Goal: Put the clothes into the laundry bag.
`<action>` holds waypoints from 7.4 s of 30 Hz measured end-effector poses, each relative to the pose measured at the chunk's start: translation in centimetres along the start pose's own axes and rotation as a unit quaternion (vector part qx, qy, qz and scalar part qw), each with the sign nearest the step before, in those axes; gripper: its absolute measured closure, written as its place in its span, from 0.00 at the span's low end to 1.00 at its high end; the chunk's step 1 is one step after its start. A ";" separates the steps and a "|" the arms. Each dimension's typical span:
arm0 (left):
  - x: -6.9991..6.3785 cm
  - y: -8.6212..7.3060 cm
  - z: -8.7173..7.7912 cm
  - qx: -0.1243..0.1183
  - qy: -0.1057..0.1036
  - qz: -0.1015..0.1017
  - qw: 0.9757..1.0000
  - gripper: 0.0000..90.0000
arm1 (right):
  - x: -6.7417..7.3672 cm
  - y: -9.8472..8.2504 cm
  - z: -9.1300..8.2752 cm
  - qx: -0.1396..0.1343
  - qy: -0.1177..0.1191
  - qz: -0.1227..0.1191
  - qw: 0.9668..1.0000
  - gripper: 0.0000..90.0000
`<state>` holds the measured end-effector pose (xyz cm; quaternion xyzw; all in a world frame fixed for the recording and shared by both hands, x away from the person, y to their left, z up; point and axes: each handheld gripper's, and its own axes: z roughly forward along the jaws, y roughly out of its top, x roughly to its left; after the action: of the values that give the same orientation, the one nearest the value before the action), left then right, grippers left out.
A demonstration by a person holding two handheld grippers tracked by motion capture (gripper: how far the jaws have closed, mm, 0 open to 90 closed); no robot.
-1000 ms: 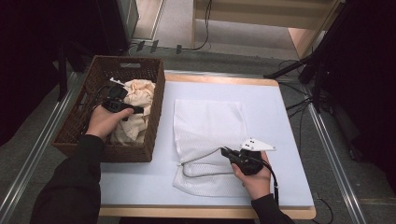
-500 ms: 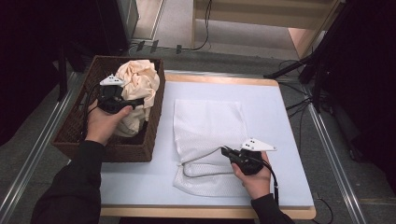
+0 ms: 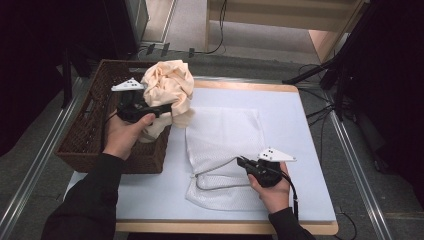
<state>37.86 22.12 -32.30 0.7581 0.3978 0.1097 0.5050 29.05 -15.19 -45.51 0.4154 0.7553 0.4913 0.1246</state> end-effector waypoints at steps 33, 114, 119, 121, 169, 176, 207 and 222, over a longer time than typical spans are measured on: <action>-13.2 -12.4 2.5 0.075 -0.077 0.009 0.994 0.70 | -1.1 0.1 -0.1 -0.003 -0.017 0.017 1.000 0.99; -14.2 -10.6 7.9 0.122 -0.114 0.067 0.984 0.45 | -1.3 1.1 -0.5 -0.013 0.009 0.043 0.999 0.98; -13.3 -9.4 8.5 0.094 -0.075 0.048 0.992 0.22 | -1.2 1.1 -0.5 -0.014 0.011 0.043 0.999 0.98; -13.0 -9.9 9.8 0.132 -0.080 0.036 0.987 0.17 | -1.2 1.1 -0.4 -0.014 0.011 0.042 0.999 0.98; -15.0 -11.0 8.7 0.103 -0.026 0.005 0.994 0.85 | 2.1 1.9 -1.1 -0.031 0.039 -0.001 0.999 0.98; -13.1 -12.7 11.7 0.105 0.012 -0.016 0.994 0.71 | 1.7 1.7 -1.0 -0.020 0.034 -0.002 0.999 0.98; -13.4 -11.1 11.3 0.129 0.011 0.001 0.992 0.79 | 1.4 1.7 -1.2 -0.029 0.047 0.006 0.998 0.98; -13.6 -11.4 8.0 0.113 -0.013 -0.001 0.994 0.29 | 0.2 0.7 -1.1 -0.008 0.024 0.016 1.000 0.98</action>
<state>27.86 8.98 -42.58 0.8109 0.4023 0.0539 0.4215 28.64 -15.64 -44.37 0.4150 0.7473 0.5088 0.1019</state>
